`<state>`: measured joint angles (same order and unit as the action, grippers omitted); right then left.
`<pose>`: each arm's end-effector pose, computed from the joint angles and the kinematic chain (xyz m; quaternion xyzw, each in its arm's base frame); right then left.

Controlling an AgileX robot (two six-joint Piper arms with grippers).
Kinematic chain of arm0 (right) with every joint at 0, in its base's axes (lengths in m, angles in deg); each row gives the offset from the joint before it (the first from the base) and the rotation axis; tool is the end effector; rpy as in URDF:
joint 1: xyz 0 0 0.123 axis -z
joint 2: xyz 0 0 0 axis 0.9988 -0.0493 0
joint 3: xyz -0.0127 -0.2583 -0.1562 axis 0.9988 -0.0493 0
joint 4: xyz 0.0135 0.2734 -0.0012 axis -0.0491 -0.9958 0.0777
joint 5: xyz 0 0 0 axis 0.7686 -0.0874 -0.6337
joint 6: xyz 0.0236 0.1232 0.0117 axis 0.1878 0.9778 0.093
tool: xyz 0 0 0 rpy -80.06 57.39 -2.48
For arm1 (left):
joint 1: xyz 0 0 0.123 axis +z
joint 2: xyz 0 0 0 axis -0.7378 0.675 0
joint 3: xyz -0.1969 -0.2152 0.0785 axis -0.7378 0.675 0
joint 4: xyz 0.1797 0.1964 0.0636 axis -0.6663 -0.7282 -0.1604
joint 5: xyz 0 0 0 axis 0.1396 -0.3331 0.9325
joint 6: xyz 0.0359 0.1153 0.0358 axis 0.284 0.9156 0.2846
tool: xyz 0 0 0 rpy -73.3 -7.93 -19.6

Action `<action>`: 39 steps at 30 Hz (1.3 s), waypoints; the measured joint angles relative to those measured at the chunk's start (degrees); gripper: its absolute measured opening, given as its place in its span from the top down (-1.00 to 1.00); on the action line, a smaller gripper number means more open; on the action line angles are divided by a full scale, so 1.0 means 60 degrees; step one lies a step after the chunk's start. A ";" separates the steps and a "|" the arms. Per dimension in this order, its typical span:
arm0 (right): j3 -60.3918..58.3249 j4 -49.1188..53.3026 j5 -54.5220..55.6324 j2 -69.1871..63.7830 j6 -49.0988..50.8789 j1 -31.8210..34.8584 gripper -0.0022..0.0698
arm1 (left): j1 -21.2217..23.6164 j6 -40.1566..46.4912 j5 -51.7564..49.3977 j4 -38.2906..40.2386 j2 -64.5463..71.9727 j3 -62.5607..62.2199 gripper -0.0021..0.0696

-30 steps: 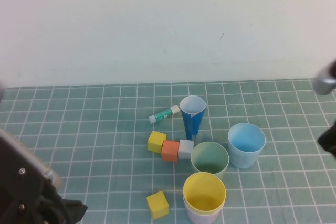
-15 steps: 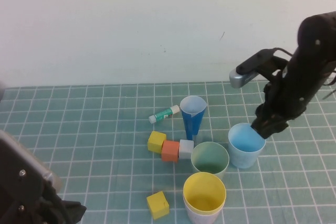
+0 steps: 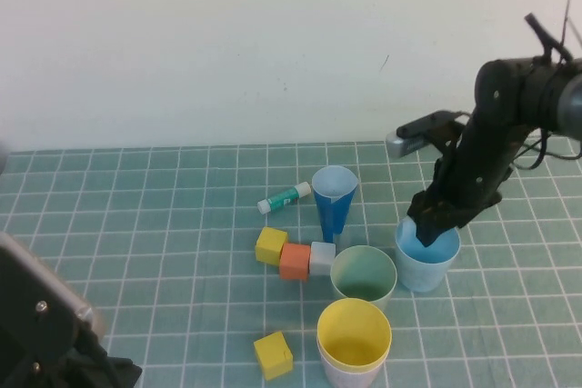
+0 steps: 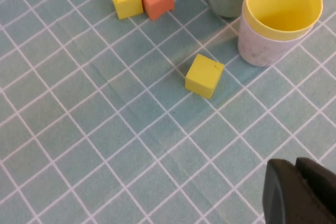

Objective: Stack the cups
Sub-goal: Pick up the blue cup, then place the blue cup on the green cup

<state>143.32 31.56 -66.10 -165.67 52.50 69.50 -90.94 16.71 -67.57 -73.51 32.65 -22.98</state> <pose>0.4592 0.1609 0.1098 -0.2804 0.9543 0.0575 0.0857 0.1210 -0.1090 0.2795 0.3099 0.8606 -0.1462 0.3768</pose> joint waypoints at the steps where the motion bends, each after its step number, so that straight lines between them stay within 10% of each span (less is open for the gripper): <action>1: 0.0015 -0.0138 0.0025 -0.0119 -0.0078 0.0000 -0.39 | 0.0000 0.0000 0.0000 -0.0073 0.0000 0.0000 0.94; 10: 0.0015 -0.0922 0.0025 -0.0546 -0.0708 0.0000 0.85 | 0.0000 0.0000 0.0000 -0.0293 0.0000 0.0000 0.94; 23: 0.0015 0.1508 -0.1609 0.3519 0.0290 0.0000 0.89 | 0.0000 0.0000 0.0000 -0.0307 0.0000 0.0000 0.94; 39: -0.0317 0.0498 -0.1651 0.4288 -0.0055 -0.0910 0.89 | 0.0000 -0.0013 -0.0262 -0.0307 0.0000 0.0000 0.94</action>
<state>141.42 34.55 -76.01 -139.94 52.18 64.04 -90.94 16.64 -69.14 -75.35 32.65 -22.98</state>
